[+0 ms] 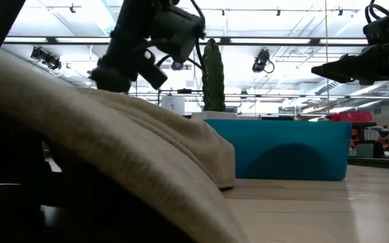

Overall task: Pick & Place hat
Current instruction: Put the left brown cap into the pink bin, then put the brown cap into the pink bin

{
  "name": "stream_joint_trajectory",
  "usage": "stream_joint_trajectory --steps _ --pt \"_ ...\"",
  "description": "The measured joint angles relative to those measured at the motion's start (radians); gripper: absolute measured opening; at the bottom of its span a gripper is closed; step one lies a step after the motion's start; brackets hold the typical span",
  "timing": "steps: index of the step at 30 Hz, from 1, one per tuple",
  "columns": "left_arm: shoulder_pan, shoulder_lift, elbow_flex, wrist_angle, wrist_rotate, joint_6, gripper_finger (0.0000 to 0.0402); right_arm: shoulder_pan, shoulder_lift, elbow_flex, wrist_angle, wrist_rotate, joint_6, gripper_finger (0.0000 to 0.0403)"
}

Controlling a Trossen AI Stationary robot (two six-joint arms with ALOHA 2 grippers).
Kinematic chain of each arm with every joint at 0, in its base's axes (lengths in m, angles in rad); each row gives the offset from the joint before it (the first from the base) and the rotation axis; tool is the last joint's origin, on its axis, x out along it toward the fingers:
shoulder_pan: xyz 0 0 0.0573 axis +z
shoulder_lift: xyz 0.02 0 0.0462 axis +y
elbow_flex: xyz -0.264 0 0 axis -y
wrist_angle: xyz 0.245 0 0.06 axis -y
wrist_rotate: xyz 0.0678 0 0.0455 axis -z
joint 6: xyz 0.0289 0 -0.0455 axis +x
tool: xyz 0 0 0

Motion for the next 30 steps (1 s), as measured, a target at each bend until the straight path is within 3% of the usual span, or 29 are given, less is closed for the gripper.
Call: stream_joint_trajectory --steps 3,8,14,17,22,30 --pt "0.026 -0.006 -0.031 0.032 -0.052 -0.003 0.0002 0.000 0.000 0.000 0.000 0.000 0.000 0.0312" --pt "0.058 -0.006 -0.062 0.207 -0.048 0.029 0.0002 0.000 0.000 0.000 0.000 0.000 0.000 0.0312" --pt "0.100 -0.006 -0.147 0.407 0.126 0.094 0.0002 0.000 0.000 0.000 0.000 0.000 0.000 0.0312" --pt "0.107 -0.006 -0.175 0.392 0.123 0.071 0.0002 0.000 0.000 0.000 0.000 0.000 0.000 0.0312" --pt "0.093 -0.011 -0.167 0.283 0.019 0.040 0.0002 0.000 0.000 0.000 0.000 0.000 0.000 0.0312" --pt "0.045 -0.011 -0.028 0.109 -0.041 -0.017 0.0003 0.000 0.000 0.000 0.000 0.000 0.000 0.0312"
